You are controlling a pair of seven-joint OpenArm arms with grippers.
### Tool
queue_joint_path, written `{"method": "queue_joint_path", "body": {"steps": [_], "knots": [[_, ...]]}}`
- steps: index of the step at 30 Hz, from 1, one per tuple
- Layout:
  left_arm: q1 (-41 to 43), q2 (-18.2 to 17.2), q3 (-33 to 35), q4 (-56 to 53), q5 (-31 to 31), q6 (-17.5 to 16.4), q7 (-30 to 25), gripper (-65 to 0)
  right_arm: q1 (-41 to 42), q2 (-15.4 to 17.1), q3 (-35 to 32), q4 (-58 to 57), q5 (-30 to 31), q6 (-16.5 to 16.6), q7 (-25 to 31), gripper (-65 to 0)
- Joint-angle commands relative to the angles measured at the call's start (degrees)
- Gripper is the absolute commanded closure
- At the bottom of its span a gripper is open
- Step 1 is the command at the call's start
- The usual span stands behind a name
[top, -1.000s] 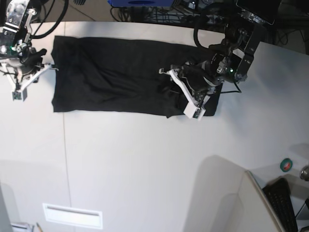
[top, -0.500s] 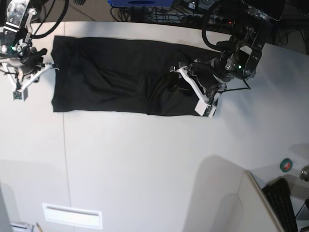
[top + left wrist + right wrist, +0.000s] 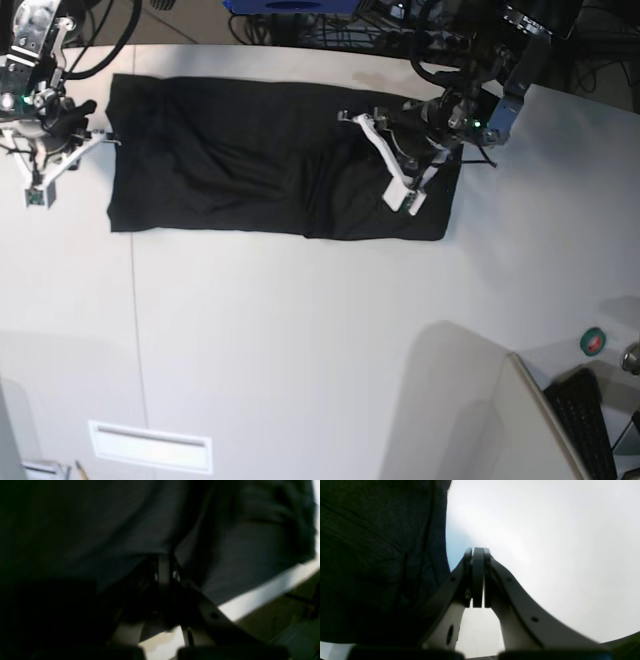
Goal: Layout the t-shirt on the table in an organized manner, then fold the t-shirt properly
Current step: 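Push the strip end held by the left gripper inward toward the right gripper, then grasp both ends of the shortened shirt bundle with both grippers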
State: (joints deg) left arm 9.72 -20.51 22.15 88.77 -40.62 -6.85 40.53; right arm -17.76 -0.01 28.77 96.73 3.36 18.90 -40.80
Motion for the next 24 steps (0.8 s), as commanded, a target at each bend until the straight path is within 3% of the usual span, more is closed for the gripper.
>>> {"method": "queue_joint_path", "body": {"steps": [1,8,13,19,24], "knots": [[-0.26,-0.19,1.98,1.65,-0.83,-0.66,-0.40,0.0,0.31,0.41,0.19,0.81,0.21,0.05,0.75,0.0],[-1.41,0.60,10.68,4.11,-0.92,-0.93,-0.40,0.0,0.48,0.41,0.19,0.81,0.21,0.05,0.75,0.0],[-1.32,-2.74,7.34,7.89,-0.92,-0.93,-0.40,0.0,0.40,0.41,0.19,0.81,0.21,0.05,0.75,0.0],[-1.85,-2.21,-1.89,1.82,-0.57,-0.93,-0.40,0.0,0.40,0.41,0.19,0.81,0.21,0.05,0.75,0.0],[-1.41,-2.21,0.40,-1.87,-0.48,-0.93,-0.40,0.0,0.57,0.41,0.19,0.81,0.29,0.05,0.84,0.0]]}}
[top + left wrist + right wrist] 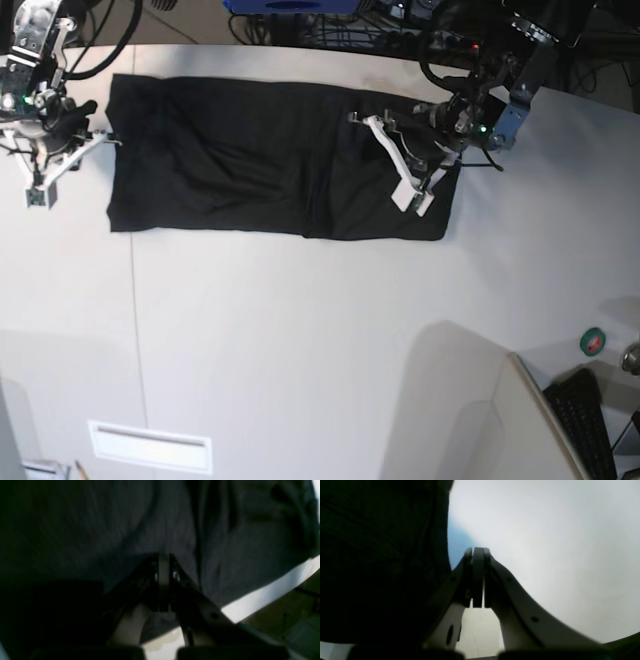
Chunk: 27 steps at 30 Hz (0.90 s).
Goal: Layout the t-shirt on the table in an organized manner, then fold the t-shirt properly
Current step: 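Grasp both ends of the shortened shirt bundle with both grippers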
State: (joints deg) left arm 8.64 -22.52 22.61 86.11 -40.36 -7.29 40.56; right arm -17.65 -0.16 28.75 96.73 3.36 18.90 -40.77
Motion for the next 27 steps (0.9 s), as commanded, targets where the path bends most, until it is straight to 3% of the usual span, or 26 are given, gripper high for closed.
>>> {"method": "queue_joint_path", "body": {"steps": [1,3,6,7,10,12,15,17,21,27], "knots": [[-0.25,-0.47,1.08,0.36,-0.74,-0.49,-0.51,0.0,0.46,0.56,0.30,0.81,0.38,0.05,0.99,0.0],[0.10,-0.55,1.17,-0.61,-0.74,-0.49,-0.69,0.0,0.90,0.47,0.65,0.81,4.69,0.14,1.08,0.0],[2.12,-1.08,-4.46,1.15,-0.74,-0.49,-0.78,0.0,1.17,0.74,0.83,0.37,15.50,1.98,0.03,0.0],[3.09,-1.17,-6.83,2.47,-0.74,-0.49,-0.78,0.0,1.17,0.74,0.83,-0.07,18.14,2.95,-0.41,-3.9],[5.91,-1.17,-16.94,6.33,-0.74,-0.58,-0.78,0.0,1.43,0.74,0.74,-3.15,24.03,6.03,-0.76,-33.8],[6.61,-1.17,-22.65,5.98,-0.74,-1.28,-0.78,0.0,2.31,0.74,0.74,-5.34,25.26,7.79,-0.85,-43.5],[6.61,-1.17,-30.22,0.88,-0.65,-5.94,-1.57,0.0,4.24,0.82,0.92,-10.88,25.35,11.04,-0.50,-42.5],[6.52,-1.17,-32.94,-3.34,1.90,-8.23,-6.14,0.0,5.56,2.14,3.55,-13.87,25.35,11.92,-0.85,-42.6],[6.61,-0.29,-32.94,-9.31,12.89,-8.67,-15.37,0.0,6.70,4.25,5.58,-17.30,25.35,12.18,-0.85,-42.8],[5.03,2.88,-32.85,-16.08,14.03,-8.75,-19.85,0.0,8.02,7.24,5.49,-23.89,25.35,12.36,-0.85,-43.1]]}}
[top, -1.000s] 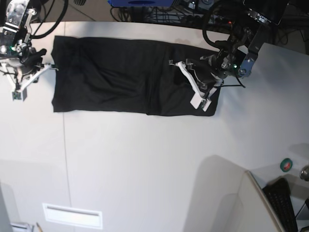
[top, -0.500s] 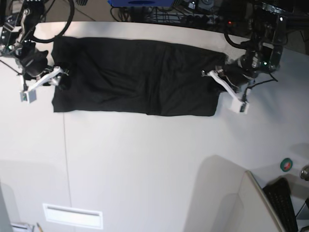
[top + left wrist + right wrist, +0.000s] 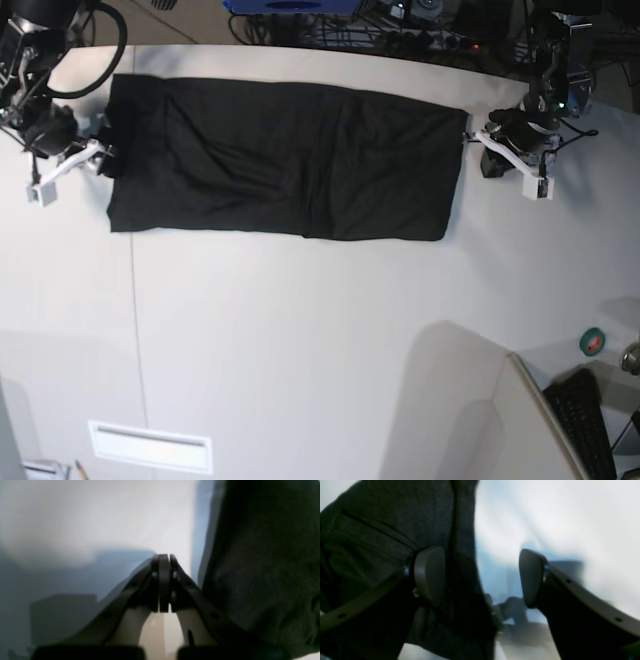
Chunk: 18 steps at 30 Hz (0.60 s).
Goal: Layout the t-shirt on the table in an organized manner, then fold the t-shirt properly
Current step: 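Grasp both ends of the shortened shirt bundle with both grippers, then lift both ends and fold them together over the shirt middle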
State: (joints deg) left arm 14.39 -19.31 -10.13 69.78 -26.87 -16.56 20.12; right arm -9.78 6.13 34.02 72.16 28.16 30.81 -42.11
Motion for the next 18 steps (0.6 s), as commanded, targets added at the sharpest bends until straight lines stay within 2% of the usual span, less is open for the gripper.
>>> {"method": "queue_joint_path", "body": {"steps": [1,3,6,9,13,18], "knots": [[-1.34,0.19,-0.11,-0.55,0.54,0.51,0.50,0.0,0.15,0.86,0.22,-0.12,0.54,0.62,0.48,-43.1],[-2.48,1.16,0.15,-2.22,0.63,0.51,0.50,0.0,0.24,0.42,0.22,-1.17,0.54,2.73,0.48,-42.9],[-5.12,2.12,5.43,-4.33,0.63,0.51,0.41,0.0,-0.02,-1.69,0.13,-0.73,0.54,6.51,0.48,-42.6],[-6.26,3.18,8.77,-5.21,0.63,0.51,0.32,0.0,-0.11,-2.75,-0.31,-0.64,0.54,8.53,-0.05,-42.6],[-7.76,4.50,10.00,-5.47,0.63,0.51,0.32,0.0,-0.37,-3.10,-4.53,-0.64,0.54,9.19,-0.75,-42.6],[-7.93,4.59,10.00,-5.12,0.63,0.51,0.32,0.0,0.24,-2.75,-4.88,-1.79,0.63,9.19,-0.66,-42.2]]}}
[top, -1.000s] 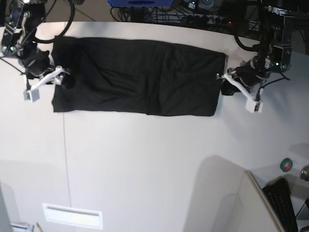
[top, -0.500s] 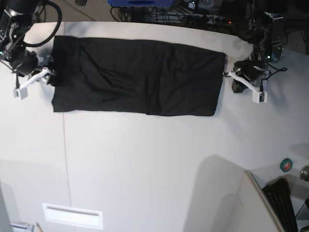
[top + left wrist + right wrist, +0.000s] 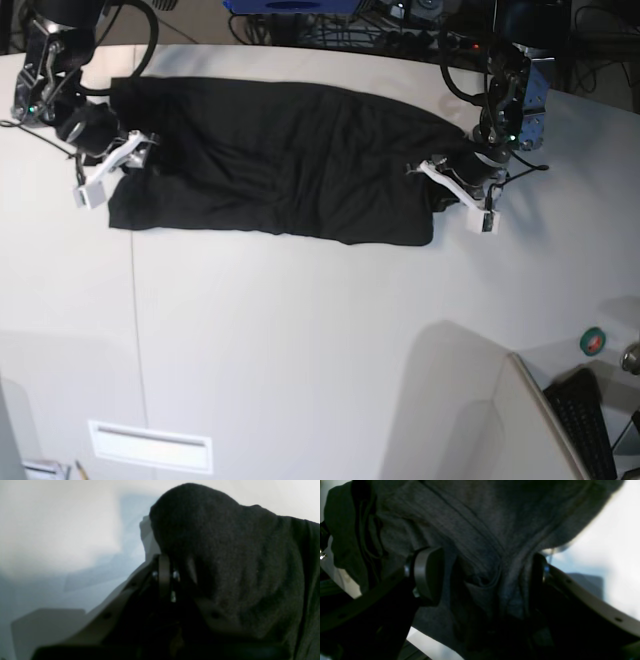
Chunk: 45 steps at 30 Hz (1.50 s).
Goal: Layout the t-shirt on the table in an organized manner, then fold the t-shirt properly
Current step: 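Lift both ends and fold them together over the shirt middle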
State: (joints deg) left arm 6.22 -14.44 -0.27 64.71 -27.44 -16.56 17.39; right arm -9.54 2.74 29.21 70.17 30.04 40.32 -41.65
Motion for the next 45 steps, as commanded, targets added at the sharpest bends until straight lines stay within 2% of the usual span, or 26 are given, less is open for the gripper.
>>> {"method": "queue_joint_path", "body": {"steps": [1,5,7,8,10,15,18,21,24,27,31,33,37,39,42,45], "knots": [[0.24,-0.38,0.05,-0.22,1.20,0.51,3.05,0.0,0.00,0.64,-0.07,0.03,-1.25,-0.32,-1.12,-41.4],[0.24,-0.73,0.05,-0.31,1.20,0.51,3.05,0.0,0.62,0.73,-0.07,-0.15,-1.43,-0.32,-1.12,-28.5],[0.42,-0.73,0.14,-0.40,1.20,0.51,3.05,0.0,1.06,0.82,-0.07,-1.38,-1.43,-0.32,-1.12,-19.8],[0.42,-0.73,0.14,-0.40,1.20,0.51,3.05,0.0,1.85,0.82,-0.07,-2.26,-1.43,-0.32,-1.12,-15.2],[0.51,-0.46,0.23,-0.40,1.20,0.51,3.05,0.0,3.34,2.22,-0.16,-5.07,-1.60,-0.32,-1.12,-0.3],[0.42,-0.46,3.66,-0.40,1.29,0.51,3.14,0.0,5.72,4.69,-0.33,-8.24,-1.60,-0.80,-1.12,0.0],[0.42,-0.20,5.68,-0.31,1.20,0.60,3.05,0.0,4.13,5.39,-1.04,-3.23,-1.60,-6.16,-1.30,0.0],[0.33,1.82,5.68,0.13,1.20,0.60,3.05,0.0,1.67,5.56,-5.26,4.77,-1.60,-12.67,-1.47,0.0],[0.24,3.58,5.94,0.13,1.20,0.60,3.14,0.0,-0.17,5.56,-9.39,11.37,-1.69,-17.59,-1.56,0.0],[-1.08,4.02,10.69,0.13,1.20,0.60,3.23,0.0,-1.49,5.56,-12.29,16.82,-1.69,-22.86,-1.65,0.0],[-2.04,4.11,16.32,0.13,1.20,0.60,3.23,0.0,-2.72,5.65,-16.51,23.23,-2.66,-27.00,-2.26,0.0],[-2.13,4.28,17.20,0.13,1.20,0.60,3.23,0.0,-2.90,5.48,-18.88,25.78,-5.30,-28.32,-5.34,0.0],[-2.22,5.60,17.55,0.13,1.20,0.60,3.49,0.0,-3.16,5.04,-24.60,31.67,-8.99,-31.04,-9.30,0.0],[-2.13,5.69,17.55,0.13,1.20,0.60,3.49,0.0,-3.43,5.04,-27.23,34.40,-8.99,-33.24,-9.74,0.0],[-2.04,5.69,17.64,0.13,1.20,0.60,3.49,0.0,-3.43,5.04,-31.28,37.30,-8.99,-38.25,-11.93,0.0],[-2.04,5.69,17.64,0.13,1.20,0.60,3.49,0.0,-3.07,5.04,-35.15,38.71,-8.99,-40.80,-13.78,0.0]]}}
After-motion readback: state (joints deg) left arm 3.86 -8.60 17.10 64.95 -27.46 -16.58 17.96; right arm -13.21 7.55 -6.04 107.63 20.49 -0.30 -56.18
